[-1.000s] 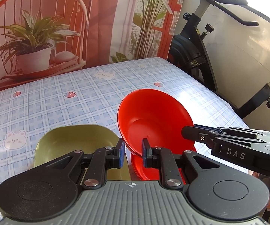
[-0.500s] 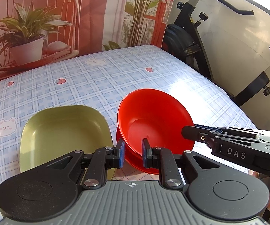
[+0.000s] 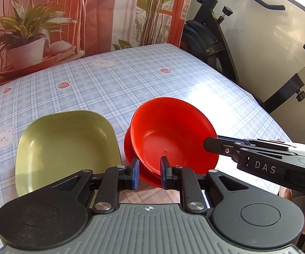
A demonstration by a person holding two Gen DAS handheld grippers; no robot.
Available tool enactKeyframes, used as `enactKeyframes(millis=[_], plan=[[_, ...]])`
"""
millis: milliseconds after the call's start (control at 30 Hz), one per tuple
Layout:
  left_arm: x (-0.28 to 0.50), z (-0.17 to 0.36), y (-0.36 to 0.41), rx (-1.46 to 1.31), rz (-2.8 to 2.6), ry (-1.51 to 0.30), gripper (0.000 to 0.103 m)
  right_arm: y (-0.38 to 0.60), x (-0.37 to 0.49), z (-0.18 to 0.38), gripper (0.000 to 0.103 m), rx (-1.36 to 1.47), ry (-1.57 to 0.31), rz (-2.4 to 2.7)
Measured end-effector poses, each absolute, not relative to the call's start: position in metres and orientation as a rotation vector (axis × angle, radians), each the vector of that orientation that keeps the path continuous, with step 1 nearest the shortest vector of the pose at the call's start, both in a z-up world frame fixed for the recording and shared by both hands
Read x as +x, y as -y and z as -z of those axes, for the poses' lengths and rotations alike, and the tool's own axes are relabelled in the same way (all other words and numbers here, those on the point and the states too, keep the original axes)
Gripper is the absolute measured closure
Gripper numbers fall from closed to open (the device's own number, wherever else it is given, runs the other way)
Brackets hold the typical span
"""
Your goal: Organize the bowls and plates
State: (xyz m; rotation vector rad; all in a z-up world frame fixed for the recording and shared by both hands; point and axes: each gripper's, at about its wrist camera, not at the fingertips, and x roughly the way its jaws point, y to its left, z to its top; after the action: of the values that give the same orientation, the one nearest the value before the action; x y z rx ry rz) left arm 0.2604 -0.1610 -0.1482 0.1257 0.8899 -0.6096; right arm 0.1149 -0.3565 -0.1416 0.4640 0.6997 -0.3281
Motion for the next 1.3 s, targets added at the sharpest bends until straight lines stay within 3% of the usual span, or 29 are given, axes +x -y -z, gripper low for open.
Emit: enactKeyframes(millis=[367, 1300], plan=[[0.26, 0.15, 0.161, 0.14, 0.606, -0.892, 0.078, 0.357, 0.116, 0.143, 0.088, 0.465, -0.707, 0.345], [0.258, 0.159, 0.142, -0.054, 0.566, -0.974, 0.077, 0.362, 0.124, 0.152, 0.087, 0.478, -0.707, 0.361]])
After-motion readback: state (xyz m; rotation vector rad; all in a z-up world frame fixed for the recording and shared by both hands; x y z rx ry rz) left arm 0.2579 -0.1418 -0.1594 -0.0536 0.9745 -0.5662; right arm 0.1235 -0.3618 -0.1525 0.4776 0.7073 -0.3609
